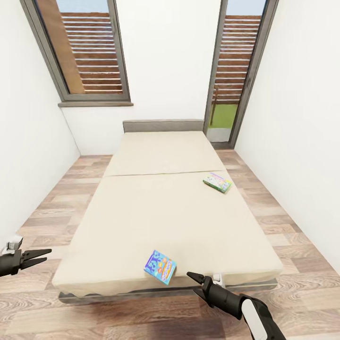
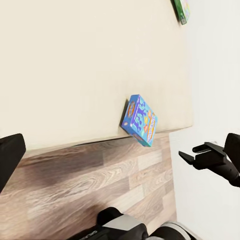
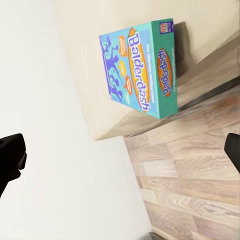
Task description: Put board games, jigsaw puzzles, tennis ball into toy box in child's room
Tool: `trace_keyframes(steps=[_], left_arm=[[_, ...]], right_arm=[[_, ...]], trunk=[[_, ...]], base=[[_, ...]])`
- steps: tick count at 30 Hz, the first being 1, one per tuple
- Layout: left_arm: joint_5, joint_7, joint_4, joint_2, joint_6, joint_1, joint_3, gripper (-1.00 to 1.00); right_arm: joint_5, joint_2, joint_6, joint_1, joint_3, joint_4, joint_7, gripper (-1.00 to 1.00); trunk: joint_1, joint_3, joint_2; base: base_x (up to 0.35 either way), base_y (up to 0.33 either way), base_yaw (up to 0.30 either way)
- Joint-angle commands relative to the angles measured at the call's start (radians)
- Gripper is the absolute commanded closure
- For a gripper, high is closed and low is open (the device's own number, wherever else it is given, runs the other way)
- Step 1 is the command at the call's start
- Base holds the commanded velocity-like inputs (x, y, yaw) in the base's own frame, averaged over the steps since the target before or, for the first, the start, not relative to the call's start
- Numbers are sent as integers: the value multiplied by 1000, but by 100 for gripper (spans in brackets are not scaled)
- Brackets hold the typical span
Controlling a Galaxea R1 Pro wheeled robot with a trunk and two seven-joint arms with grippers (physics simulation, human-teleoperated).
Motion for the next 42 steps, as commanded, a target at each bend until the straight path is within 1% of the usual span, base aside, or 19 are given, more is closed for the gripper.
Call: trace_keyframes(steps=[1, 13, 31, 42], left_arm=[[0, -4, 0, 0, 11, -1, 0, -100], [1, -4, 0, 0, 5, 0, 4, -100], [2, -5, 0, 0, 3, 2, 8, -100], [2, -4, 0, 0, 2, 2, 9, -100]], right_arm=[[1, 1, 6, -1, -4, 0, 3, -100], [2, 2, 6, -1, -4, 0, 3, -100], [2, 3, 6, -1, -1, 0, 3, -100], [2, 1, 6, -1, -1, 0, 4, -100]], trunk=[[4, -4, -8], [50, -42, -92], [50, -42, -92], [50, -42, -92]], base=[[0, 0, 0], [0, 0, 0], [0, 7, 0], [0, 212, 0]])
